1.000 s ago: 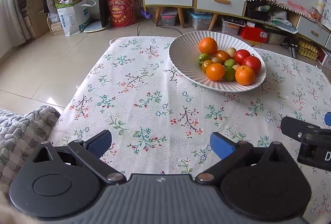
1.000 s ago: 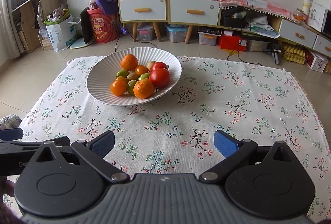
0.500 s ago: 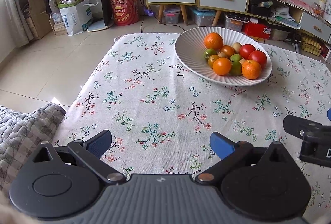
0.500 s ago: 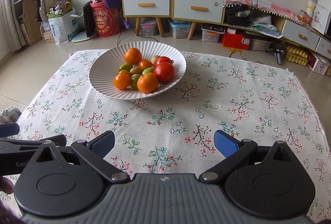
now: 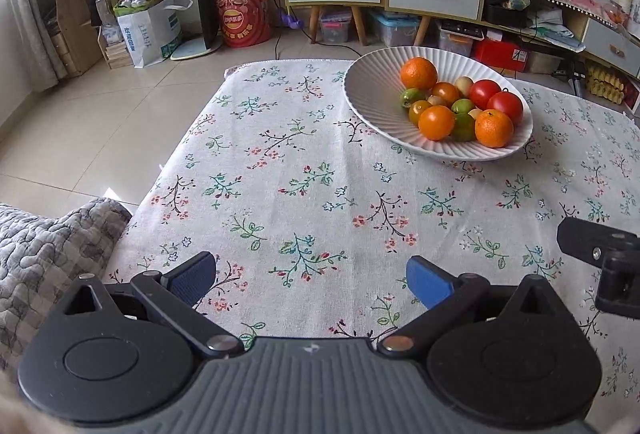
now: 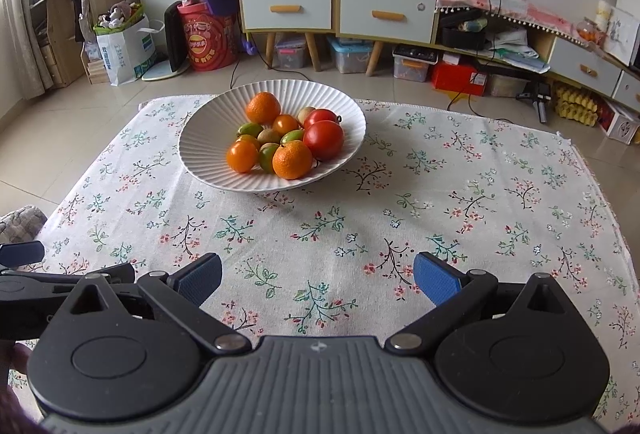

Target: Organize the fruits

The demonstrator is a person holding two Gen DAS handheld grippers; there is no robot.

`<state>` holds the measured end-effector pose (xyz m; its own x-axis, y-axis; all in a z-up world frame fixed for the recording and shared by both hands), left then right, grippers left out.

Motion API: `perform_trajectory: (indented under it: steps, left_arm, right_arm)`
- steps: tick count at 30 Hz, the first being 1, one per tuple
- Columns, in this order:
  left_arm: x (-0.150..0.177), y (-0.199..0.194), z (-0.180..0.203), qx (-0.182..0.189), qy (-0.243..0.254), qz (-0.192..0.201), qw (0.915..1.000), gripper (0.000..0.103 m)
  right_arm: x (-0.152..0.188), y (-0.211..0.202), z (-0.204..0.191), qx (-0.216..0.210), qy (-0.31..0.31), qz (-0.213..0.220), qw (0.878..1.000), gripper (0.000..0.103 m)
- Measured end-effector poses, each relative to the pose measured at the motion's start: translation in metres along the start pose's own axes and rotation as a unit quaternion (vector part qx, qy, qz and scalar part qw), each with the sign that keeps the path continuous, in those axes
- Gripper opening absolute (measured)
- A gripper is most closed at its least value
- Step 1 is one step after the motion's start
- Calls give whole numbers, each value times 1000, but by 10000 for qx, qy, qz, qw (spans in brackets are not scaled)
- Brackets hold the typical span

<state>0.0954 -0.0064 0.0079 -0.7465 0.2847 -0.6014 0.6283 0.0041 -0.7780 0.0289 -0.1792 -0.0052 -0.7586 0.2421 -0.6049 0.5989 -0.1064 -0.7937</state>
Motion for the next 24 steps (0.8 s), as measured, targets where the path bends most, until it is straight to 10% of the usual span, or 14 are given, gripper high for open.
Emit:
perform_trajectory:
  steps: [24]
  left_arm:
    - [1, -1, 1, 52, 15, -19, 10000, 100]
  right_arm:
    - [2, 1, 0, 49, -18, 9, 10000, 102]
Point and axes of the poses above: each gripper's, at about its wrist camera, not at the fingertips, and y roughly the way its jaws point, z to its right, x to its underside, the point moved 4 cm from there along y, roughly the way its jaws point, and after that the axes turned 8 degrees about y, right-handed, at the moved point
